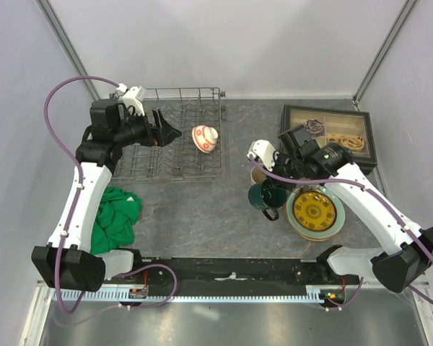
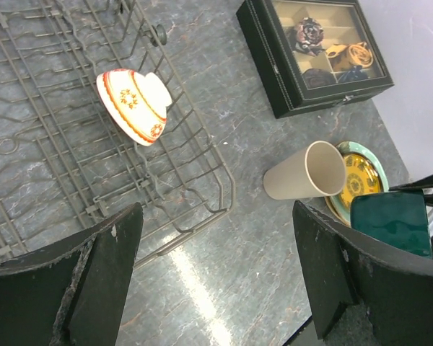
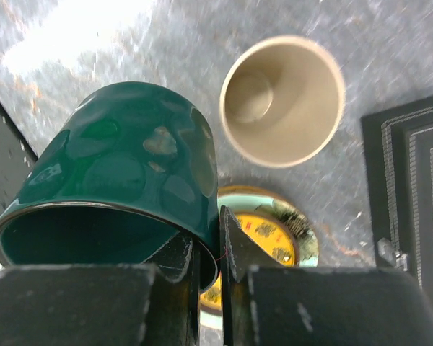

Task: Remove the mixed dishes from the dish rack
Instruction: Place the cup at the center of the board.

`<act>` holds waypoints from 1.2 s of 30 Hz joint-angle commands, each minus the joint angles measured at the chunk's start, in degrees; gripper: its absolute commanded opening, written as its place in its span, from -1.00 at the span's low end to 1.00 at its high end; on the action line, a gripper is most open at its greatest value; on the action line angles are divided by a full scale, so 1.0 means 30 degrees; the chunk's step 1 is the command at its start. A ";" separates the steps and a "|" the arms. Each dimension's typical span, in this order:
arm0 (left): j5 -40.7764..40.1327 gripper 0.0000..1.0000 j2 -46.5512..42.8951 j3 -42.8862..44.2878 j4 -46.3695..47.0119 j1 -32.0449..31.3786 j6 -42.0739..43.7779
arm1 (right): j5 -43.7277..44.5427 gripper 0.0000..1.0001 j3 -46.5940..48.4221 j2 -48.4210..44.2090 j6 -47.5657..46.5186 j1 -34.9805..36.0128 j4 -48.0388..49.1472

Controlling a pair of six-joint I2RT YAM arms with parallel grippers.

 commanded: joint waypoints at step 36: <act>0.0042 0.82 0.0216 0.0675 -0.0134 0.0090 0.1154 | 0.2062 -1.00 -0.5635 0.3329 0.0010 0.1042 0.4664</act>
